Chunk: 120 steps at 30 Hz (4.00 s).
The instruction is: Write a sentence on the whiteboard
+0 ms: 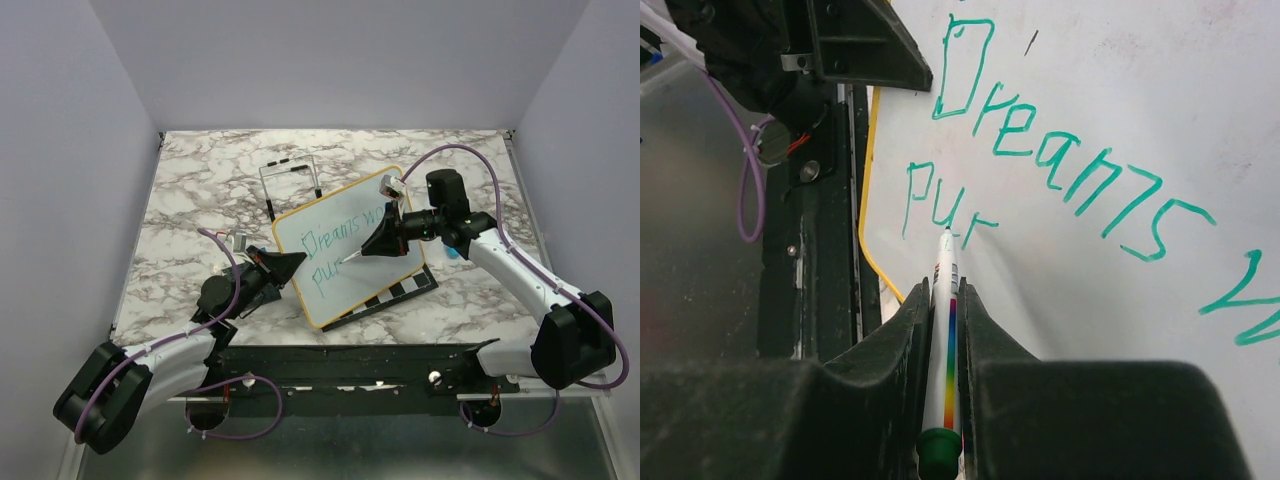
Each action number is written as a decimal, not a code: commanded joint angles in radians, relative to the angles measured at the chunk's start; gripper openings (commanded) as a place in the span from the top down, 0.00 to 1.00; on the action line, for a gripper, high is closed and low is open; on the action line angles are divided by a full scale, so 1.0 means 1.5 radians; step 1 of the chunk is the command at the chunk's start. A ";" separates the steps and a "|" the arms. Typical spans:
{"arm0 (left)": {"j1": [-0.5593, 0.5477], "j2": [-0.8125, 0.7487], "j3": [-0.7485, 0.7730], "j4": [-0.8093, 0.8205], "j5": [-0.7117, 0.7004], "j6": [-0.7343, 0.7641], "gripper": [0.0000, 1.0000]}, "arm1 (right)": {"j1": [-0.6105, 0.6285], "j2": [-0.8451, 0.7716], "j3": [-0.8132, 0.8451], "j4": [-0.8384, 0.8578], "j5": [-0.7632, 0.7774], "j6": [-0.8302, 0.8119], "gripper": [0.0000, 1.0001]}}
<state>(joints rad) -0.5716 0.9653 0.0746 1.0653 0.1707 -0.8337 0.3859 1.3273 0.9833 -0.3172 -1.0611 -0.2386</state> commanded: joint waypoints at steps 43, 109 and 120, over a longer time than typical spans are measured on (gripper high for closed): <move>-0.003 -0.018 -0.014 -0.021 -0.003 0.056 1.00 | -0.009 0.022 -0.013 -0.008 0.008 -0.036 0.99; -0.003 -0.025 -0.010 -0.034 -0.004 0.057 1.00 | 0.015 0.034 -0.008 -0.010 0.095 0.009 0.99; -0.003 -0.025 -0.009 -0.037 -0.006 0.060 1.00 | -0.005 0.034 -0.021 -0.022 0.088 0.002 0.99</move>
<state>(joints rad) -0.5716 0.9237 0.0689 1.0264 0.1665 -0.8333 0.3843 1.3777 0.9634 -0.3367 -0.9607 -0.2043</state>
